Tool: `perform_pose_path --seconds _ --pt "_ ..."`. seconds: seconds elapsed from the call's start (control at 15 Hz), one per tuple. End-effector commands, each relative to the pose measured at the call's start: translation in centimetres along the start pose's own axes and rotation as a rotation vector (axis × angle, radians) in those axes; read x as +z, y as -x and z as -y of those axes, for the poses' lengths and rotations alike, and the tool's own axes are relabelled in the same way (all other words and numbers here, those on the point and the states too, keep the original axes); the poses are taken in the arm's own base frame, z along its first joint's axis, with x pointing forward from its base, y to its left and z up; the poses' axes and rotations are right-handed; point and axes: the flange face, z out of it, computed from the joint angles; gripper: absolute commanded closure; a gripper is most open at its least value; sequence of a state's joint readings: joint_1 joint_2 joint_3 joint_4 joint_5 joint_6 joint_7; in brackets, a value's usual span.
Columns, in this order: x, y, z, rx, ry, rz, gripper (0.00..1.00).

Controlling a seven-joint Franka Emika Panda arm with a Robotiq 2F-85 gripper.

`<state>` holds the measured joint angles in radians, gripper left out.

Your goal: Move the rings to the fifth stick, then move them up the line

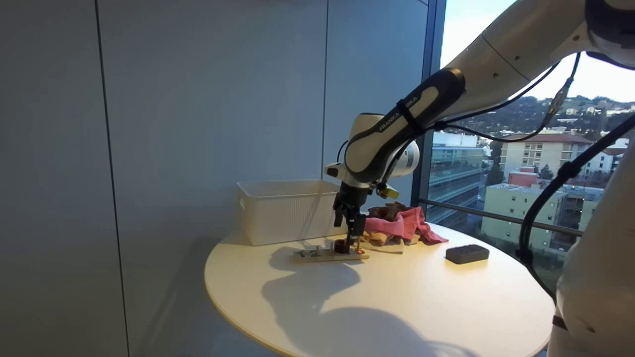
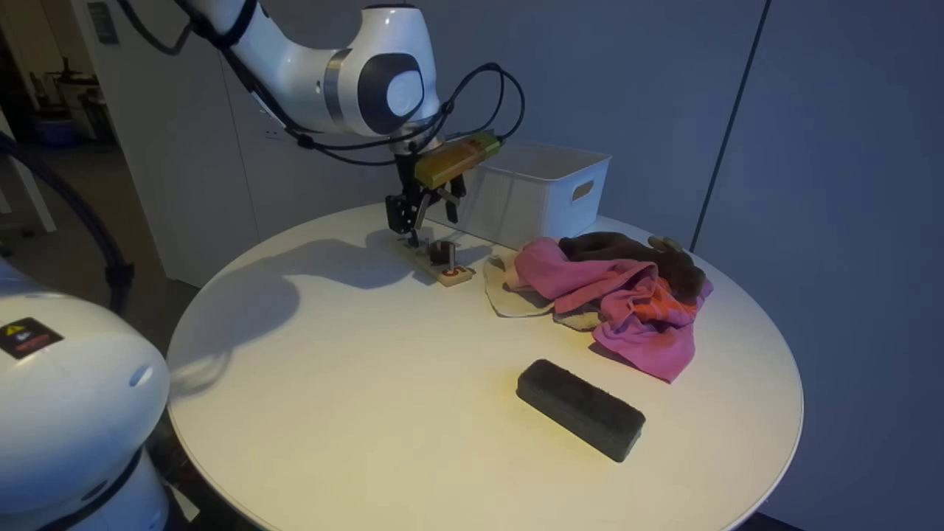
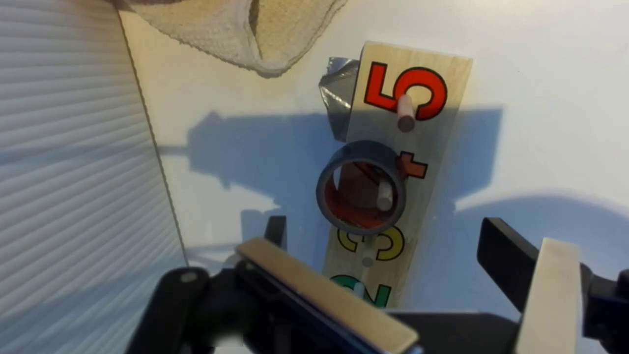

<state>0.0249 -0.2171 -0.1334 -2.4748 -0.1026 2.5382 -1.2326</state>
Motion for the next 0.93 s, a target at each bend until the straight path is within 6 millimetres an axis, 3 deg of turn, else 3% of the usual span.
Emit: perform_pose_path --seconds 0.0,0.6,0.87 --pt "0.3 0.0 -1.3 -0.022 0.014 0.004 0.00" --pt "2.8 0.2 -4.2 0.007 -0.023 0.048 0.00" --pt "3.6 0.2 -4.4 -0.002 -0.074 0.057 0.00"
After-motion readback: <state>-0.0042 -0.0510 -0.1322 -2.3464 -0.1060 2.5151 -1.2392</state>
